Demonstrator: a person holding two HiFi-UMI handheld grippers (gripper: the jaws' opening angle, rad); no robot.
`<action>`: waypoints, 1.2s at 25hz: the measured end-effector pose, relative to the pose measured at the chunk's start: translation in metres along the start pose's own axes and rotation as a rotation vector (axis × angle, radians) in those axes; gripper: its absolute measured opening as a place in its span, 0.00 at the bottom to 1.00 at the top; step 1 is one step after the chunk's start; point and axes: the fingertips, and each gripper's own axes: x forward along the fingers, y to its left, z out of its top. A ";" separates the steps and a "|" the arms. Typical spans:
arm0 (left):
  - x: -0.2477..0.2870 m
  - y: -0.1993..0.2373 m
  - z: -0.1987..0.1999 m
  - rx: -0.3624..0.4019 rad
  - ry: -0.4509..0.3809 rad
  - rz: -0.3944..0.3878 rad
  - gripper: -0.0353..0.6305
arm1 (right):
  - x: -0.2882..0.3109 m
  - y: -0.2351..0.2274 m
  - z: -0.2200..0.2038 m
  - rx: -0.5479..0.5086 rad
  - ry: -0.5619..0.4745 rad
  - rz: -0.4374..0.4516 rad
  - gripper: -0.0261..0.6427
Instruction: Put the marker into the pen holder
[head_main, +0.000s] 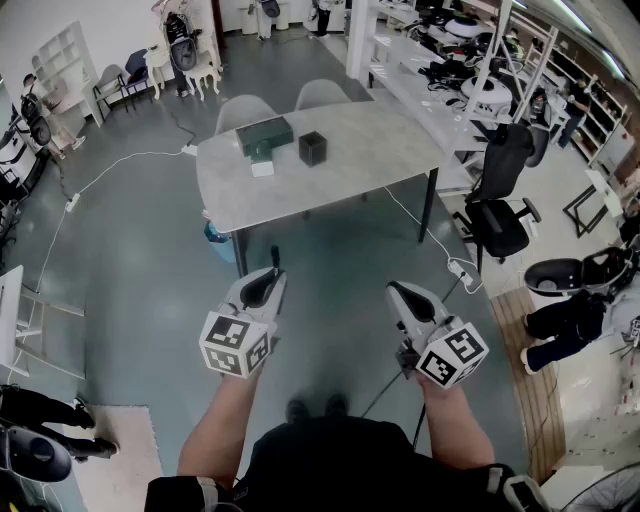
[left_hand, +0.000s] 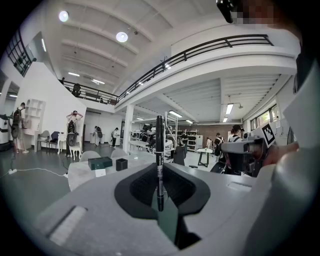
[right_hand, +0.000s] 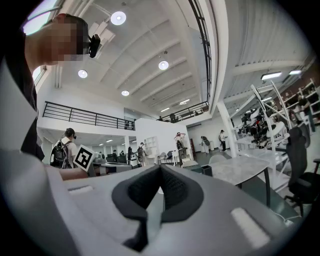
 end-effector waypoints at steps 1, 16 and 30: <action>0.003 -0.002 0.000 0.002 0.002 -0.001 0.11 | -0.001 -0.003 0.000 0.005 -0.002 0.002 0.04; 0.027 -0.024 0.001 0.014 0.021 0.021 0.11 | -0.021 -0.041 0.005 0.000 -0.001 -0.013 0.04; 0.082 -0.005 -0.011 -0.003 0.034 0.024 0.11 | 0.016 -0.078 -0.015 -0.011 0.078 0.032 0.04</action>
